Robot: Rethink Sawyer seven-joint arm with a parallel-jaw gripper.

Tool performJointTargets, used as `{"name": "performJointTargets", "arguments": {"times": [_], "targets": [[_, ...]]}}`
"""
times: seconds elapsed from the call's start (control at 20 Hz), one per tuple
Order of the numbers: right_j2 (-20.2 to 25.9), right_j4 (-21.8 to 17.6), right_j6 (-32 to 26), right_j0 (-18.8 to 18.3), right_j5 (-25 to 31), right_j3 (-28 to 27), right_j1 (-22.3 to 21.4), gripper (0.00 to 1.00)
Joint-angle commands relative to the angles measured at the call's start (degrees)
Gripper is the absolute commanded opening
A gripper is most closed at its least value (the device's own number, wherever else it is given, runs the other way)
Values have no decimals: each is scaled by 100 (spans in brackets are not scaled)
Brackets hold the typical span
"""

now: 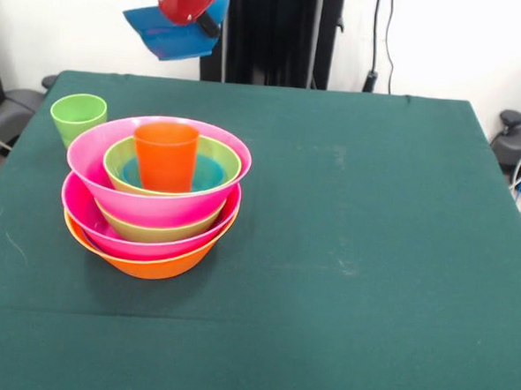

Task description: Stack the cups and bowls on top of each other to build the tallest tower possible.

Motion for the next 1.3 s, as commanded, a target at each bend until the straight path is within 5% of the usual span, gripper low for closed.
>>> {"name": "performJointTargets", "arguments": {"times": [0.05, 1.3], "targets": [[326, -247, 213, 94, 198, -203, 530, 0], [284, -350, -89, 51, 17, -900, 1077, 0]]}}
